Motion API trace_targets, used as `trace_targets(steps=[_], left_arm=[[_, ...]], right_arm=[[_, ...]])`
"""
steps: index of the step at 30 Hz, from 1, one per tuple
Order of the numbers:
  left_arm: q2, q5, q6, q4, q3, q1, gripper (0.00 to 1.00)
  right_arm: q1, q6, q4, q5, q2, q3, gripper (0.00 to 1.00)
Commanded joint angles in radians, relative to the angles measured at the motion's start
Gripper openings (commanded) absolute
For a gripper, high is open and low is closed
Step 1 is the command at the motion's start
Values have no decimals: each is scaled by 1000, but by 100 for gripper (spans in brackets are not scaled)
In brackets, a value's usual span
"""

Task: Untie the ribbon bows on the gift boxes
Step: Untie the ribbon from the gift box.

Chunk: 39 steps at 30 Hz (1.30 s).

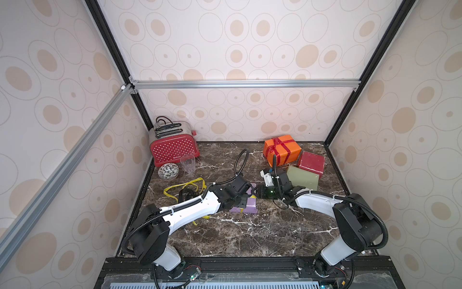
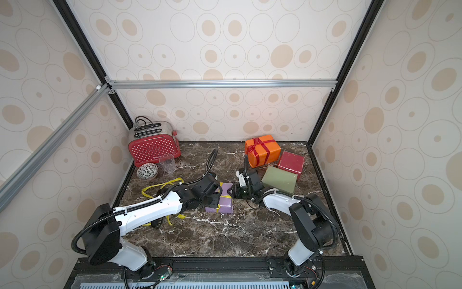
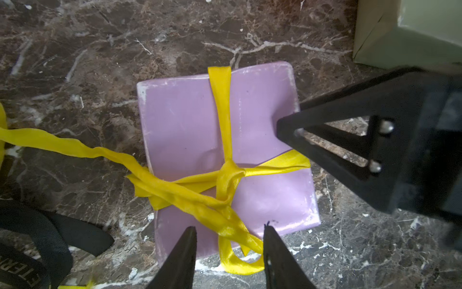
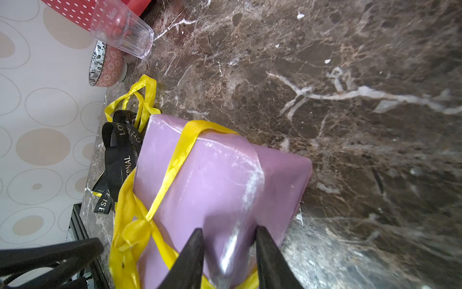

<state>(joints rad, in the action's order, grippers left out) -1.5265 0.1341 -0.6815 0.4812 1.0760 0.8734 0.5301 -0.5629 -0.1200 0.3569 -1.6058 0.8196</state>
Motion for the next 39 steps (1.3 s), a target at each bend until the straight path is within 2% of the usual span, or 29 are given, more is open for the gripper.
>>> trace_targets(steps=[1, 7, 12, 16, 21, 32, 39], left_arm=[[-15, 42, -30, 8, -3, 7, 45], [-43, 29, -45, -8, -1, 7, 47], [-52, 35, -45, -15, 1, 7, 39], [-43, 55, -41, -10, -2, 7, 27], [-17, 98, -36, 1, -4, 7, 0], [115, 190, -6, -30, -36, 7, 0], [192, 308, 20, -17, -39, 5, 0]], right_arm=[[3, 7, 72, -29, -32, -3, 36], [2, 6, 72, -26, -31, -3, 36], [2, 7, 72, -26, -32, -3, 36], [2, 7, 73, -27, -32, -3, 36], [2, 6, 72, -26, -33, -3, 36], [4, 6, 75, -27, -36, 1, 36], [3, 7, 77, -25, -37, 0, 35]])
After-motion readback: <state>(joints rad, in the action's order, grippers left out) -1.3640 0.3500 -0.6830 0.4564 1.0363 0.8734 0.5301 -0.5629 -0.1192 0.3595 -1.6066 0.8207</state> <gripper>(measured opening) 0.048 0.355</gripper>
